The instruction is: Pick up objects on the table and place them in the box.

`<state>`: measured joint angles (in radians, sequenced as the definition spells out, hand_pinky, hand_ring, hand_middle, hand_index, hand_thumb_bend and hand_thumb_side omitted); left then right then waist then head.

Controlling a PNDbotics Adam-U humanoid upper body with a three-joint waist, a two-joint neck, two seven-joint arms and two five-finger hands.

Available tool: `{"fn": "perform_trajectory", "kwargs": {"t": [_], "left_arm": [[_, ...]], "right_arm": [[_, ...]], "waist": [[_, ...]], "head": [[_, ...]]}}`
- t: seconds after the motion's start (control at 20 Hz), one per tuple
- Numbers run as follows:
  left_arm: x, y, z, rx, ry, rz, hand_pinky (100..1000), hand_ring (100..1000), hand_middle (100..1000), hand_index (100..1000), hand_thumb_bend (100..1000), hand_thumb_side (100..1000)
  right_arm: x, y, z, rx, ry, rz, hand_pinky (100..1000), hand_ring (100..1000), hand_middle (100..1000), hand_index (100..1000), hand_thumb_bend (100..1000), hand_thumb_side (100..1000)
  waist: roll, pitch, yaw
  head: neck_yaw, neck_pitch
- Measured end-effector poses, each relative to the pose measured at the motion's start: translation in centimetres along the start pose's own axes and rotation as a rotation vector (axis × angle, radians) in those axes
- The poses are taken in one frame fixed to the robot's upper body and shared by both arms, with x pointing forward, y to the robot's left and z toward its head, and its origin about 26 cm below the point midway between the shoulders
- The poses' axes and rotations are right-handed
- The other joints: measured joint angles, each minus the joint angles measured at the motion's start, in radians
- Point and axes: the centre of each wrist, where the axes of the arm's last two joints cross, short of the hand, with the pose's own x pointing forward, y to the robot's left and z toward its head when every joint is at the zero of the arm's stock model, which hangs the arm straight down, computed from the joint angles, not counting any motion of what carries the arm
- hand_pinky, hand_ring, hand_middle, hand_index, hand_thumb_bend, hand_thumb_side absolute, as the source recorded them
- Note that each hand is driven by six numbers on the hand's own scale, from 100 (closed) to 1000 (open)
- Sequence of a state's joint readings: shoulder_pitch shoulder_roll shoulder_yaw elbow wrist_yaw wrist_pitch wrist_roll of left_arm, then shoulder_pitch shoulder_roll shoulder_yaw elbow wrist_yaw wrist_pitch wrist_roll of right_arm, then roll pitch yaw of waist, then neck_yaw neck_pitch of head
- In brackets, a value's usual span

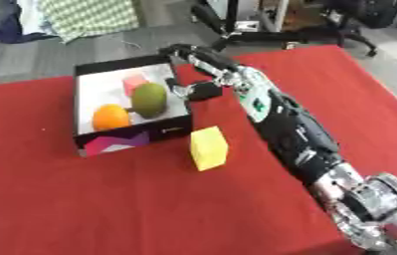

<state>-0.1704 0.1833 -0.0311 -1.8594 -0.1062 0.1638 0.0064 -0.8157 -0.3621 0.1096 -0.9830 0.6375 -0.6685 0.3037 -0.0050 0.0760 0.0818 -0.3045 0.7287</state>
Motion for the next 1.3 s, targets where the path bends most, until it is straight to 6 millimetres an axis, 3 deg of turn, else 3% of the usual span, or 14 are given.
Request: {"fn": "perform_trajectory", "kwargs": {"t": [0.3, 0.55, 0.8, 1.3], "left_arm": [[-0.3, 0.4, 0.1, 0.012, 0.012, -0.014, 755, 505, 556, 894, 113, 963], [-0.4, 0.4, 0.2, 0.014, 0.016, -0.015, 755, 506, 556, 893, 113, 963], [-0.4, 0.4, 0.2, 0.014, 0.017, -0.015, 755, 506, 556, 894, 112, 964], [-0.4, 0.4, 0.2, 0.014, 0.017, -0.015, 755, 507, 557, 894, 111, 965]], "right_arm": [[2.2, -2.1, 4.9, 0.121, -0.113, -0.112, 1000, 979, 982, 1000, 100, 776], [4.3, -2.9, 6.4, 0.23, -0.118, -0.197, 1000, 990, 1000, 1000, 100, 913], [4.2, -1.8, 6.6, 0.328, -0.051, -0.184, 1000, 1000, 1000, 1000, 100, 930], [2.5, 3.3, 5.9, 0.391, 0.025, -0.156, 1000, 1000, 1000, 1000, 100, 995]], "waist": [[-0.004, -0.001, -0.013], [-0.006, -0.001, -0.013], [-0.006, -0.001, -0.013], [-0.006, -0.001, -0.012]], "head": [[0.024, 0.008], [0.031, 0.016], [0.036, 0.017], [0.038, 0.024]]}}
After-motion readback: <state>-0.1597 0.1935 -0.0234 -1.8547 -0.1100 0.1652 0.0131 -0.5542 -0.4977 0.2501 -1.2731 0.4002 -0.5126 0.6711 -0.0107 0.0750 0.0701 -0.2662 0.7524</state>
